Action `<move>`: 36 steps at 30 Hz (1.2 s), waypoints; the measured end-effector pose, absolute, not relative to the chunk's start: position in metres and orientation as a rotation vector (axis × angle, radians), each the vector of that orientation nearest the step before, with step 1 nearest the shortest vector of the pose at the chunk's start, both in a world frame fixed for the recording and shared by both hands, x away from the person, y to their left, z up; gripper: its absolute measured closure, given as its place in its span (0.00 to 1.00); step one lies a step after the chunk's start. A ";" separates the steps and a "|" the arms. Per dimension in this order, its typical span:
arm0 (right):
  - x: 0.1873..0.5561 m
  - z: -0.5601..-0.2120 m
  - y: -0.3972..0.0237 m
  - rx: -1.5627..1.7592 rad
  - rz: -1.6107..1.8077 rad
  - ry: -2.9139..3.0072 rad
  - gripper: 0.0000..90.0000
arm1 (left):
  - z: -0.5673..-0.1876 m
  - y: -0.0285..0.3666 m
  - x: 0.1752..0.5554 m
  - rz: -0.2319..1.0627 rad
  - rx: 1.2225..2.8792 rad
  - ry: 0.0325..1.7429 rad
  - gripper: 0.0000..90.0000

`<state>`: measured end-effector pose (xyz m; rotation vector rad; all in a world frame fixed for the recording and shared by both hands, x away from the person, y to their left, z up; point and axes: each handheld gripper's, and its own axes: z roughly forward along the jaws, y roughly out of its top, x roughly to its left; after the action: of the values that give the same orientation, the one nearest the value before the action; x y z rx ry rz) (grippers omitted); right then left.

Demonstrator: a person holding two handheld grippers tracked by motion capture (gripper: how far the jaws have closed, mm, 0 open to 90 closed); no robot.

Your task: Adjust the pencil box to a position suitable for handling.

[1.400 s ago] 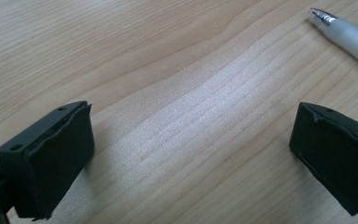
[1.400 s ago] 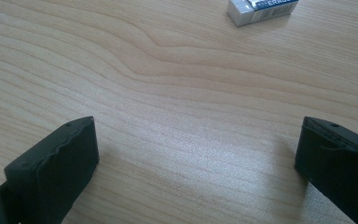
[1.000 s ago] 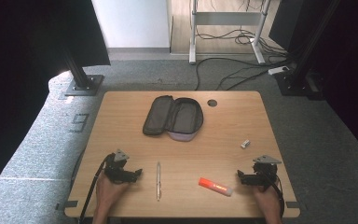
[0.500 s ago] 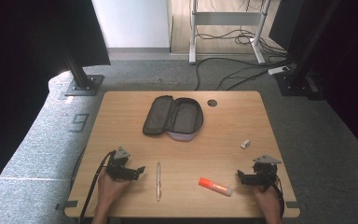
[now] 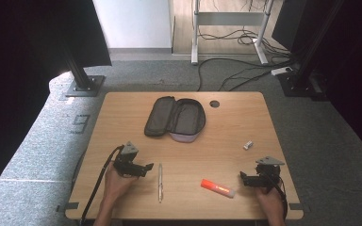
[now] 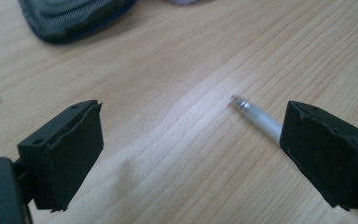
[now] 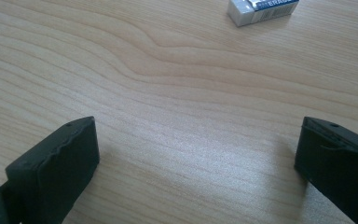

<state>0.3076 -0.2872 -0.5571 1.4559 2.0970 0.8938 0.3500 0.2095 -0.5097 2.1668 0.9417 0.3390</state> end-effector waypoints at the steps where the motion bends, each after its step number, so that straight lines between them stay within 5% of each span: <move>1: 0.308 -0.557 -0.287 1.456 0.894 2.097 0.00 | -0.508 0.207 0.351 0.345 2.172 0.930 0.07; 36: 0.308 -0.557 -0.287 1.456 0.894 2.097 0.00 | -0.480 0.124 0.414 0.255 2.222 0.732 0.13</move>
<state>0.3076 -0.2873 -0.5571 1.4561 2.0973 0.8939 0.4141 0.1243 -0.4795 2.2220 0.7324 0.2551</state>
